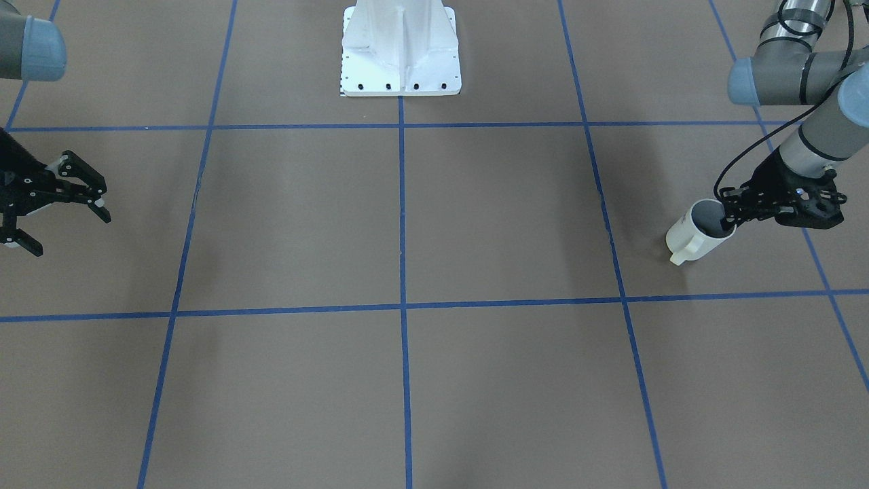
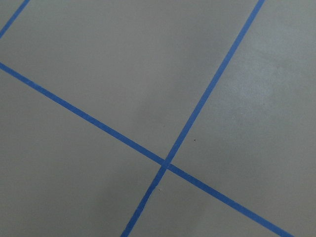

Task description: Left arm hands cup to right arm to dump lemon

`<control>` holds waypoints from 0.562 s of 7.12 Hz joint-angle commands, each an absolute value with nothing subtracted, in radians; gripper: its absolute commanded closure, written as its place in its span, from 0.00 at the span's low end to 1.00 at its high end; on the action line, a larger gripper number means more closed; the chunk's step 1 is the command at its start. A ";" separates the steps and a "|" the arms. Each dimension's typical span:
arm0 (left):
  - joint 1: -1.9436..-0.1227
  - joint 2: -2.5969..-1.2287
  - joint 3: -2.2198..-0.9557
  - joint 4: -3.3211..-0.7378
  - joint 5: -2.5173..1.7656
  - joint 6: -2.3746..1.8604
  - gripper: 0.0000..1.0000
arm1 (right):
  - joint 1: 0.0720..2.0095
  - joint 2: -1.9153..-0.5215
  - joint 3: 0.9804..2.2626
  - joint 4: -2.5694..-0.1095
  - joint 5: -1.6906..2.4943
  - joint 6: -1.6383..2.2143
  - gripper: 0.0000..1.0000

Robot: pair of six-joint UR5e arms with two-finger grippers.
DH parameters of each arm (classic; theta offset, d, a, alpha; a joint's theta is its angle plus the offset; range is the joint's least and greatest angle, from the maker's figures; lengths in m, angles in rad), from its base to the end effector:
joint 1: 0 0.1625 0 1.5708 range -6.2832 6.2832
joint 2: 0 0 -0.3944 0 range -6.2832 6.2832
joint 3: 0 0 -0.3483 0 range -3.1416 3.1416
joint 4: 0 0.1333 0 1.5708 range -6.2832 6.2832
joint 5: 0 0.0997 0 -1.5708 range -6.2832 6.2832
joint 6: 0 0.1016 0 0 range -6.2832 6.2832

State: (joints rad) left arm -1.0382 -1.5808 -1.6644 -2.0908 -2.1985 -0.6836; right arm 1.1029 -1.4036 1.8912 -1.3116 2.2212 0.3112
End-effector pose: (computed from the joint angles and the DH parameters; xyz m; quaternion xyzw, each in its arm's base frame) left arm 0.1800 -0.4503 0.5294 0.0716 0.4079 0.0262 0.9099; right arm -0.1621 -0.4799 0.3798 0.2068 -0.4065 -0.1852 0.8705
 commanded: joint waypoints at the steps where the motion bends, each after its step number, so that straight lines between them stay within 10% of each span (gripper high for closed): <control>1: -1.048 -1.580 -1.705 -2.083 -2.207 -0.683 1.00 | 1.103 -1.402 1.907 -1.312 2.221 0.311 0.01; 4: -1.089 -1.694 -1.830 -1.821 -2.212 -0.704 1.00 | 1.082 -1.287 1.908 -1.310 2.136 0.293 0.02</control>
State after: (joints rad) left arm -1.0694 -1.6199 -1.7772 -1.9760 -2.2111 -0.6957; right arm 1.0973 -1.3272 1.9013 -1.3105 2.1894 0.2966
